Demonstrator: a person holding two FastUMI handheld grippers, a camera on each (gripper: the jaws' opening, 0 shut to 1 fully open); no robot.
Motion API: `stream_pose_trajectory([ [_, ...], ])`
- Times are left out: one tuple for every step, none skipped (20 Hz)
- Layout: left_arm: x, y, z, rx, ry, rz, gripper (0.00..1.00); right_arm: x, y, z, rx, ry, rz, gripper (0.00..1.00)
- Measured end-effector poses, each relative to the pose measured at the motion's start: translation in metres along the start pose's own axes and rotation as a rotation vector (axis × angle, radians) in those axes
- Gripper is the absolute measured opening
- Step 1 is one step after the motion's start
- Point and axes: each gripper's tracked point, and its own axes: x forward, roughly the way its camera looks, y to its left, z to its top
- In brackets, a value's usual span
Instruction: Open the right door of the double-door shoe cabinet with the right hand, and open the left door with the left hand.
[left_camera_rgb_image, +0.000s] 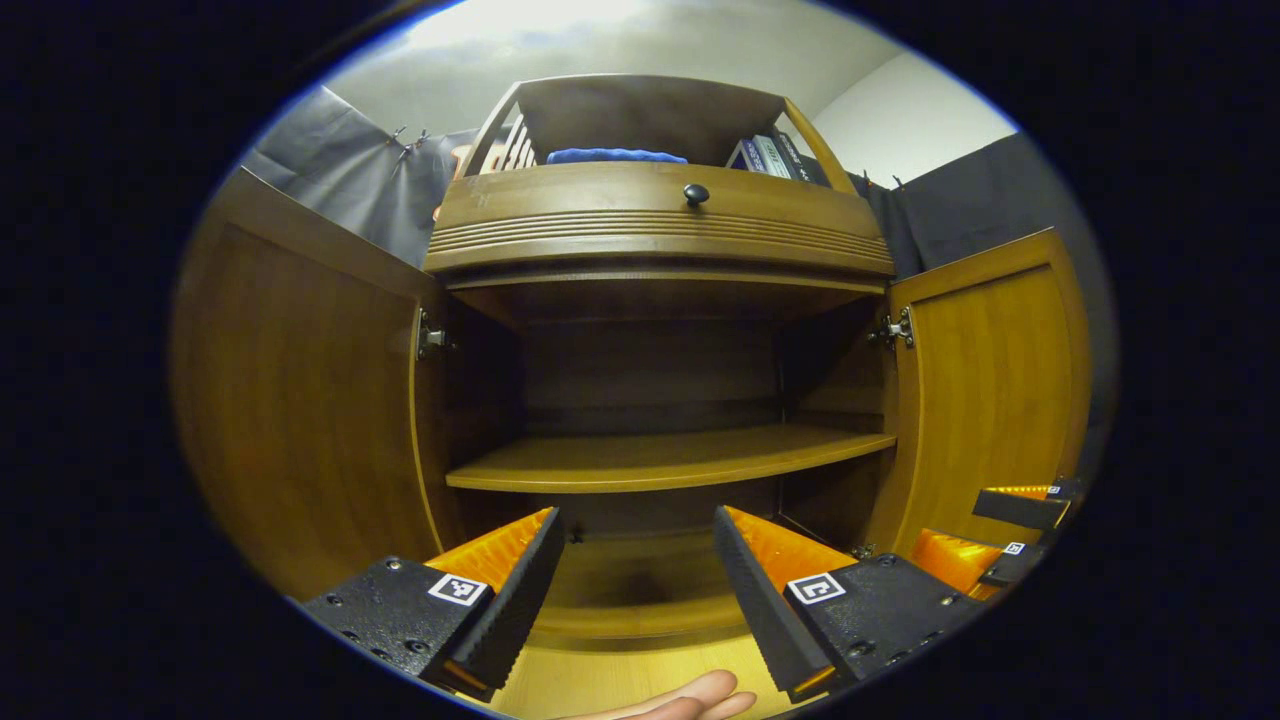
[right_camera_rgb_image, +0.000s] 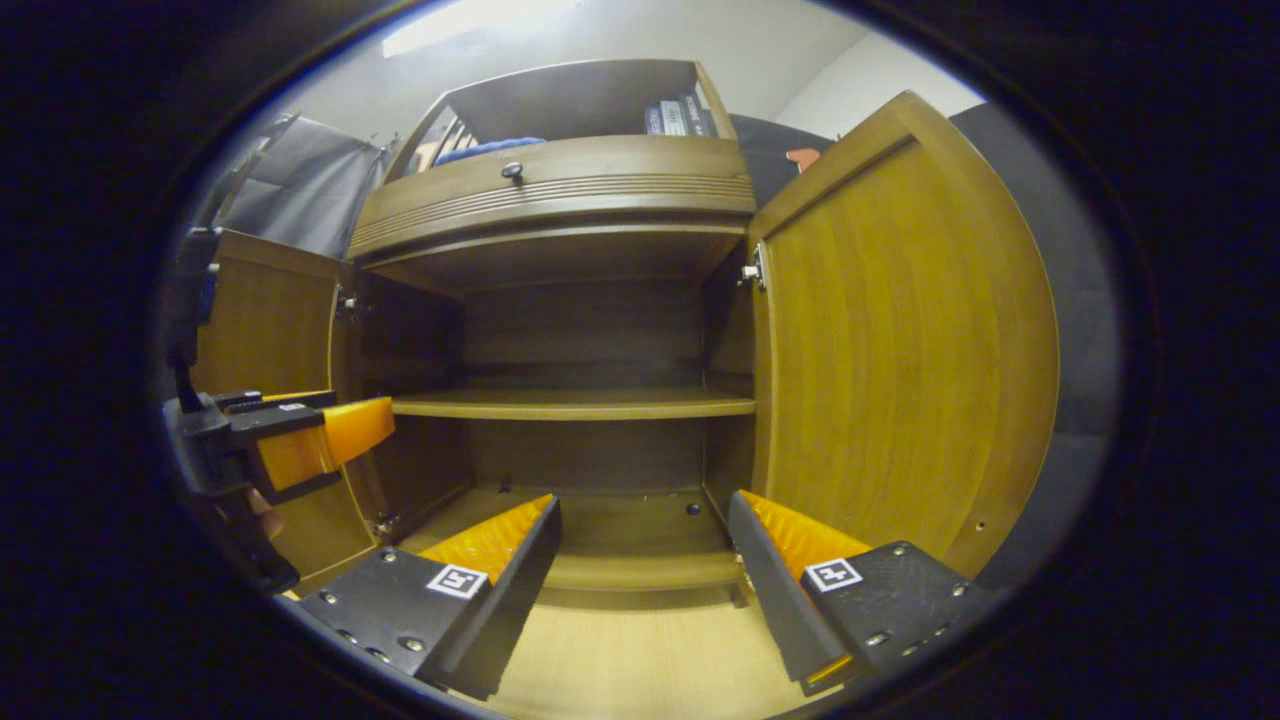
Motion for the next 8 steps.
stream_pose_trajectory([
  [-0.001, 0.000, 0.001, -0.002, -0.002, -0.001, 0.92, -0.001, 0.000, 0.001, 0.002, -0.002, -0.001, 1.00],
  [-0.002, 0.001, 0.002, -0.005, -0.004, -0.001, 0.91, -0.002, -0.001, 0.003, 0.001, -0.005, -0.005, 1.00],
  [-0.004, 0.002, 0.003, -0.004, -0.007, -0.001, 0.93, -0.003, -0.002, 0.004, -0.001, -0.008, -0.006, 1.00],
  [-0.006, 0.003, 0.005, -0.002, -0.011, -0.001, 0.93, -0.004, -0.002, 0.006, -0.001, -0.012, -0.006, 1.00],
  [-0.007, 0.004, 0.007, -0.002, -0.017, 0.000, 0.91, -0.006, -0.001, 0.007, 0.001, -0.015, -0.006, 1.00],
  [-0.009, 0.005, 0.008, -0.002, -0.022, -0.001, 0.91, -0.006, -0.001, 0.009, 0.004, -0.018, -0.006, 1.00],
  [-0.010, 0.004, 0.010, -0.006, -0.026, -0.006, 0.91, -0.008, -0.002, 0.009, 0.005, -0.020, -0.008, 1.00],
  [-0.014, 0.004, 0.011, -0.008, -0.030, -0.011, 0.91, -0.009, -0.002, 0.011, 0.003, -0.021, -0.011, 1.00],
])
